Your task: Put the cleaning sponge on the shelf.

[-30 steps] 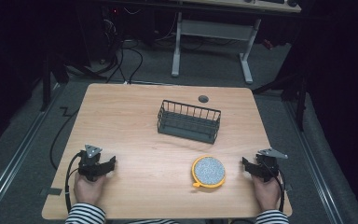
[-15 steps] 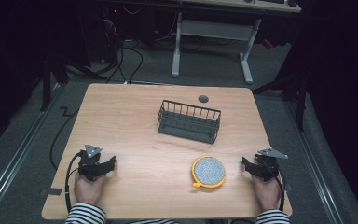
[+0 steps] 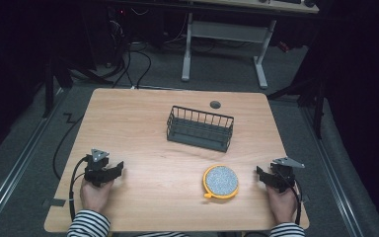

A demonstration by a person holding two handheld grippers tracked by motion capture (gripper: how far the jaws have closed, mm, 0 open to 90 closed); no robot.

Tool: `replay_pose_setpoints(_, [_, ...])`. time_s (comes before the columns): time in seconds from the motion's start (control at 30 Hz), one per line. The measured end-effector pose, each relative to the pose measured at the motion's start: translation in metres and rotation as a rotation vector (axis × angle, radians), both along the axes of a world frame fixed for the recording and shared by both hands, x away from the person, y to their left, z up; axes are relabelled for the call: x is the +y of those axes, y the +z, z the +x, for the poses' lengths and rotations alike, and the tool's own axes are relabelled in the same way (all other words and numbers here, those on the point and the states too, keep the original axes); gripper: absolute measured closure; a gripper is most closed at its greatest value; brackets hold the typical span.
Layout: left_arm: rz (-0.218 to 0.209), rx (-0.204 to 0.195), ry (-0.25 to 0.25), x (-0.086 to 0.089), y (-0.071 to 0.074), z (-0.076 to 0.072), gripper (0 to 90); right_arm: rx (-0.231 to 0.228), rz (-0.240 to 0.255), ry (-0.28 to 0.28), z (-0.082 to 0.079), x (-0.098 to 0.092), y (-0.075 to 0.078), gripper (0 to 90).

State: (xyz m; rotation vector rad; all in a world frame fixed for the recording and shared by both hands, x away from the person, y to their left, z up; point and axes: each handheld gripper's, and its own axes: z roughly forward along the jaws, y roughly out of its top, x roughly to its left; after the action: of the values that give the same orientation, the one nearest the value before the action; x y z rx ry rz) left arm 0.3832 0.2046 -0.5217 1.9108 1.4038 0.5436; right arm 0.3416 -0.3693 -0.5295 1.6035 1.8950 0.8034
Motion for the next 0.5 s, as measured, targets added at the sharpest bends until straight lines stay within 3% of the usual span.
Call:
replay_pose_setpoints(0.33, [-0.003,-0.038,-0.046,-0.013,0.028,0.013,41.8,0.000,-0.001,0.003,0.000,0.000,0.000,37.5])
replay_pose_setpoints(0.5, [-0.032,-0.047,-0.059,-0.020,0.039,0.020,40.7,0.000,-0.001,0.003,0.000,0.000,0.000,37.0])
